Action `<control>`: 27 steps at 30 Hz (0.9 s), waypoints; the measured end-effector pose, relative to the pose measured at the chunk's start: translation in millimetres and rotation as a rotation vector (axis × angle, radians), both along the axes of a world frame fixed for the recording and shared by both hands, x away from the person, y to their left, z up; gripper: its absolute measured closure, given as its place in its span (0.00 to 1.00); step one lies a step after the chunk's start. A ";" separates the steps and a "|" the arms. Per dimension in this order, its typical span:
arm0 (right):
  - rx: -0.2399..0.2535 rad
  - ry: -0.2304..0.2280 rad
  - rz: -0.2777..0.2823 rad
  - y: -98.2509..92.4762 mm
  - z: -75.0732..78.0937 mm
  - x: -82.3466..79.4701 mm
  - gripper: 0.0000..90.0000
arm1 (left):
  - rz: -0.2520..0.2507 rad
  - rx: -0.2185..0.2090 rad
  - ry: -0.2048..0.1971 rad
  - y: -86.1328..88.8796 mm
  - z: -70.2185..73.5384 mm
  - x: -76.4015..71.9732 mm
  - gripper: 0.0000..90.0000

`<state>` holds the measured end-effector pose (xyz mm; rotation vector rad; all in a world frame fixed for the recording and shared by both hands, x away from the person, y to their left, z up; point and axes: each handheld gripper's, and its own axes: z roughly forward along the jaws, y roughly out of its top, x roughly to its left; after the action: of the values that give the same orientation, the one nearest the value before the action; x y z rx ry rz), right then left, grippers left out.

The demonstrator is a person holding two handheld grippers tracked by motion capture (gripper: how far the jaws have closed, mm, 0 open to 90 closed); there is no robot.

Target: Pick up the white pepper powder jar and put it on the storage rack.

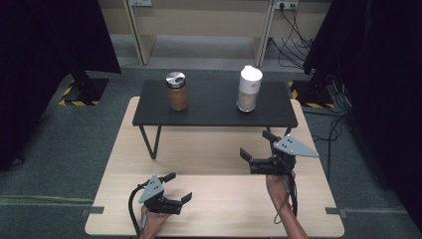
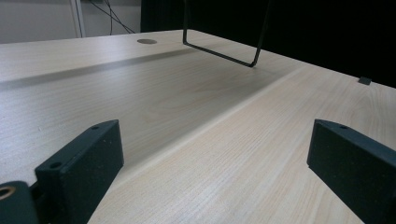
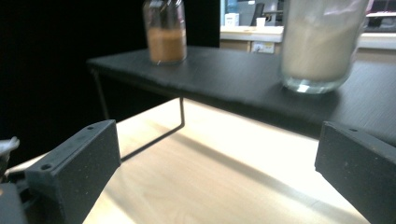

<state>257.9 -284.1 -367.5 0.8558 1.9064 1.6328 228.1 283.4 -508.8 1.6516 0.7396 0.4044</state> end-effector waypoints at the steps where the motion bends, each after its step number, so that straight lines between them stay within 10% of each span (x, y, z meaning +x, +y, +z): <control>1: -0.011 0.001 0.002 1.2 -3.6 -2.0 0.00 | 0.000 -0.001 0.000 0.1 -0.1 0.0 0.03; 27: -0.054 0.023 0.064 11.8 -88.0 -26.2 0.01 | 0.002 0.000 0.001 0.2 0.1 -0.3 0.03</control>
<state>231.6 -272.2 -455.6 0.8028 2.0037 1.6070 227.8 283.5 -508.6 1.6516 0.7418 0.4050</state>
